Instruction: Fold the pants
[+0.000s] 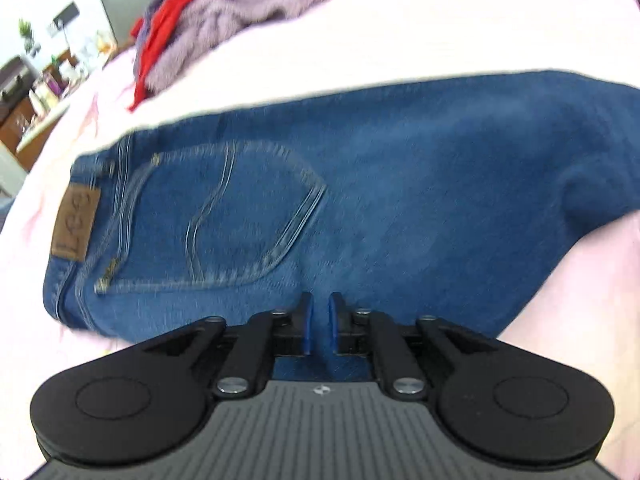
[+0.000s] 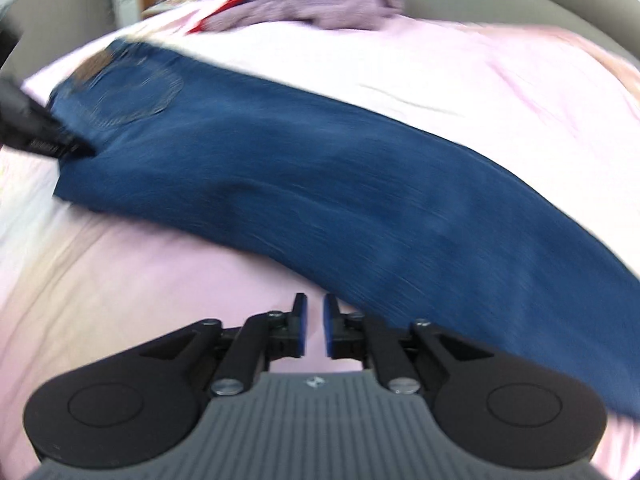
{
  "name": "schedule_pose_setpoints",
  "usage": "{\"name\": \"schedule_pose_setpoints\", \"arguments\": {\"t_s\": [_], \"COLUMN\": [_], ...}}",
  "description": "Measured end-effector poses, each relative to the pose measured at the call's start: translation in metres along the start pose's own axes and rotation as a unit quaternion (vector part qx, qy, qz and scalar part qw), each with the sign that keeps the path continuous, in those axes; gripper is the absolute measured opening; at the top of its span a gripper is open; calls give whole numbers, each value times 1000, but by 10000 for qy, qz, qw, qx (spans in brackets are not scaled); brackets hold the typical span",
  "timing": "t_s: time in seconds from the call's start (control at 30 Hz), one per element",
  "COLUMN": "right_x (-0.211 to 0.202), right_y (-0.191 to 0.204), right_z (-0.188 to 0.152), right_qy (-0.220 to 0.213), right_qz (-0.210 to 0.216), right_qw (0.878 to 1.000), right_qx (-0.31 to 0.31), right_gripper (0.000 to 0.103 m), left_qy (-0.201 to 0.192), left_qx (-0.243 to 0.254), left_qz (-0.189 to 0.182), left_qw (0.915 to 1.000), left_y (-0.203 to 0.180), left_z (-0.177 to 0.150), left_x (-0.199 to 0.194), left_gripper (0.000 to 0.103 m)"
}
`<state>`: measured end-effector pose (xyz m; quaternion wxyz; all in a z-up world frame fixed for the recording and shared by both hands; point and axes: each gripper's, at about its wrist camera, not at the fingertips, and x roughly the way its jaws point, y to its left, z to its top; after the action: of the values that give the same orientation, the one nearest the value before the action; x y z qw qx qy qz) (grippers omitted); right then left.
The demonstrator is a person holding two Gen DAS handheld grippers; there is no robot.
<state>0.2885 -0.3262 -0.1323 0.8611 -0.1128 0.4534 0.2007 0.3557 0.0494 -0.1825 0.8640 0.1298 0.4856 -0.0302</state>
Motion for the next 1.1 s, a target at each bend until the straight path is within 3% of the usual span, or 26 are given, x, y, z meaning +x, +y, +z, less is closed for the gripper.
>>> {"name": "schedule_pose_setpoints", "arguments": {"t_s": [0.03, 0.13, 0.23, 0.37, 0.47, 0.57, 0.63, 0.73, 0.9, 1.03, 1.07, 1.1], "right_x": [-11, -42, -71, -110, -134, -149, -151, -139, -104, -87, -86, -86], "right_y": [-14, -66, -130, -218, -279, -330, -357, -386, -408, -416, -419, -420], "right_z": [-7, -28, -52, -92, -124, -150, -168, -194, -229, -238, -238, -234], "right_qy": [-12, -53, -96, -269, -458, -684, -823, -1086, -1360, -1707, -1761, -1785], "right_qz": [-81, -428, -900, -1365, -1598, -1748, -1667, -1220, -609, -350, -323, -326], "right_qw": [9997, 9940, 9771, 9395, 9026, 8614, 8318, 7834, 7218, 6925, 6902, 6952], "right_qx": [227, 1005, 1925, 3130, 3970, 4720, 5230, 5997, 6758, 7000, 7012, 6956], "right_gripper": [20, 25, 31, 40, 51, 52, 52, 52, 51, 42, 34, 30], "left_qy": [-75, -223, -355, -455, -482, -438, -385, -255, -102, -135, -191, -266], "left_qx": [2, -71, -93, -101, -7, 105, 91, 35, 29, 46, 125, 247], "left_qz": [-81, -436, -871, -1434, -1634, -1714, -1787, -1889, -1967, -2117, -2129, -2132], "left_qw": [9999, 9988, 9955, 9886, 9854, 9842, 9831, 9817, 9804, 9772, 9768, 9763], "left_y": [-4, -17, -43, -86, -118, -153, -172, -195, -212, -218, -221, -225], "left_z": [5, 27, 49, 75, 90, 102, 108, 115, 123, 126, 128, 128], "left_x": [-6, -17, -26, -23, -17, -6, 3, 14, 29, 34, 32, 30], "left_gripper": [15, 17, 17, 19, 20, 20, 20, 20, 20, 20, 20, 20]}}
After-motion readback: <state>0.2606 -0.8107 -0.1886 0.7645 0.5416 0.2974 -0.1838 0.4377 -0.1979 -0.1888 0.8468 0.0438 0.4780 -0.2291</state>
